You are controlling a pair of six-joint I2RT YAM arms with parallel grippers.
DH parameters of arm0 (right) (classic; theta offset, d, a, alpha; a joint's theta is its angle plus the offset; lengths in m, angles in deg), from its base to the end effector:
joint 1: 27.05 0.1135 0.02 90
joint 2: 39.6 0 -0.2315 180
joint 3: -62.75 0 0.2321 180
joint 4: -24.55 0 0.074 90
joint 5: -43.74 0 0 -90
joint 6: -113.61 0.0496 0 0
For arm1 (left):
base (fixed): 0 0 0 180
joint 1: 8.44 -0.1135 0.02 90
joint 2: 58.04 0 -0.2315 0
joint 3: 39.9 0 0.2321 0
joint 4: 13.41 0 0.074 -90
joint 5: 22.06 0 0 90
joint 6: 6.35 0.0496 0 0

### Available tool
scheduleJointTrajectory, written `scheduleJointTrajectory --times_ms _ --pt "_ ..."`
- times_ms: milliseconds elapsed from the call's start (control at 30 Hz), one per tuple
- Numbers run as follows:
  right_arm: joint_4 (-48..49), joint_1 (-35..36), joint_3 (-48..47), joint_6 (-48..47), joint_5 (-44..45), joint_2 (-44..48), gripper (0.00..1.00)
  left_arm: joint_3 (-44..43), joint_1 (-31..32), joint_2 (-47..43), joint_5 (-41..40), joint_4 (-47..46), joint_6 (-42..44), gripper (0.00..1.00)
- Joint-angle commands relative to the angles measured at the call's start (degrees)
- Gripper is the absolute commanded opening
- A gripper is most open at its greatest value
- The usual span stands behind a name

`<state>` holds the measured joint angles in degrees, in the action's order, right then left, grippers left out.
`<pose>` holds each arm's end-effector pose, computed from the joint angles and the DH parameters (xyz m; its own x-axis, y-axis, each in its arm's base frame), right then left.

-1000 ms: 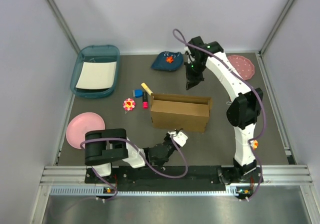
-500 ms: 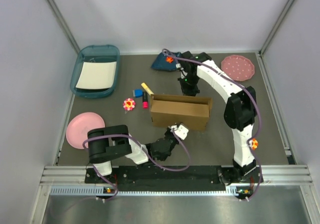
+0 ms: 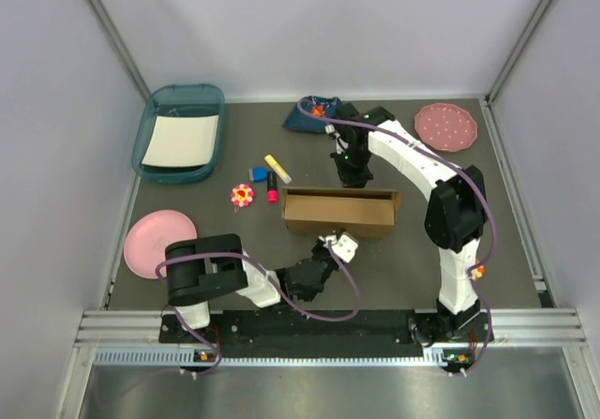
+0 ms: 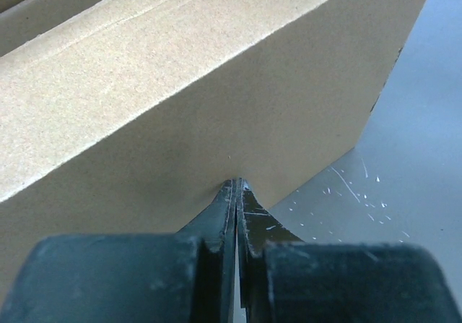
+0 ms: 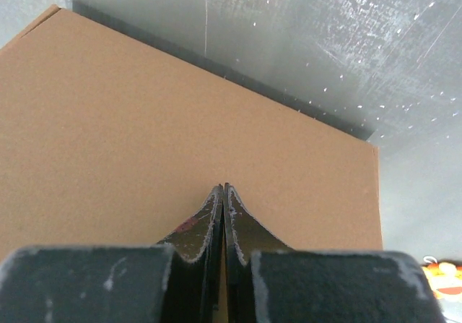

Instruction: Fold the paper box

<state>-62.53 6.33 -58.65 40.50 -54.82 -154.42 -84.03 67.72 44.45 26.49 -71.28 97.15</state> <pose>0.3033 0.2087 0.2289 -0.9521 -0.2833 -0.1153 -0.3009 0.9348 0.1884 0.1044 -0.2863 0.1410 0.1309 0.2000 -0.9710 0.5542 0.7974 0.2389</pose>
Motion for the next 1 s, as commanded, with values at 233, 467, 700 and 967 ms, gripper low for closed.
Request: scheduleJointTrajectory --times_ms 233,467,700,967 --pt "-0.5 1.5 3.7 -1.0 -1.6 -1.1 0.0 -2.9 -0.4 -5.9 -0.4 -16.1 -0.1 0.06" --pt "1.2 1.6 7.6 0.4 -4.6 -0.2 0.0 -7.8 -0.5 -2.6 -1.3 -15.3 2.7 0.07" --pt "7.8 1.5 18.7 4.3 -9.3 3.6 0.0 -9.3 -1.9 -0.5 -2.2 -14.9 2.6 0.08" --pt "11.5 2.5 26.2 6.7 -10.1 6.9 0.0 -8.6 -4.2 0.1 -3.6 -14.0 2.6 0.07"
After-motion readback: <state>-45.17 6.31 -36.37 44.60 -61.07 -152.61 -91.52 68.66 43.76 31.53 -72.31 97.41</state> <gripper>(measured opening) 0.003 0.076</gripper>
